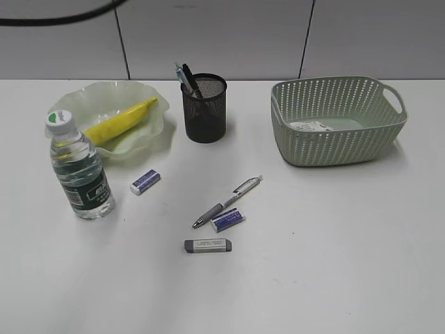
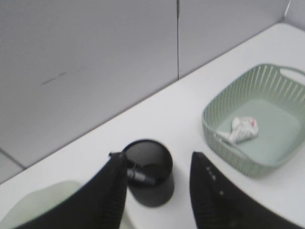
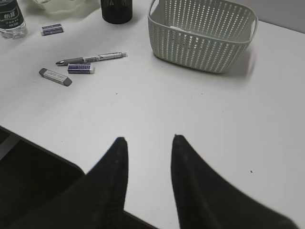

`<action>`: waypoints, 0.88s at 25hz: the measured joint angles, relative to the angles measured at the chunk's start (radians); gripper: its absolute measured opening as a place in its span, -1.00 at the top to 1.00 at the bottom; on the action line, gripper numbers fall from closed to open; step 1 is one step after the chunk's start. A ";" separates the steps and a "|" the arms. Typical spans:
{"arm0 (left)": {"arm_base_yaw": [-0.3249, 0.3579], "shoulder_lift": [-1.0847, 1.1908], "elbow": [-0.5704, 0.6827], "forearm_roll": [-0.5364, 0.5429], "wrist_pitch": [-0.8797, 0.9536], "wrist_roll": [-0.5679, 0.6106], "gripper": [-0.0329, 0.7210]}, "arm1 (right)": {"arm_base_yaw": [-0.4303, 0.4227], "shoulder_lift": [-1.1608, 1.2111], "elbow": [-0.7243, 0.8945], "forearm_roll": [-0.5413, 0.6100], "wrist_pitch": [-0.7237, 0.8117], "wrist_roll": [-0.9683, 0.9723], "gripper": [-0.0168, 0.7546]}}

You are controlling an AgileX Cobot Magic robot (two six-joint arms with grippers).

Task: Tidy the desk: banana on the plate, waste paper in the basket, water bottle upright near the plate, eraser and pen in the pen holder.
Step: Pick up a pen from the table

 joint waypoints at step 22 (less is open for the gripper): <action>0.043 -1.068 0.453 0.161 0.735 -0.211 0.04 | 0.000 0.000 0.000 0.000 0.000 0.000 0.28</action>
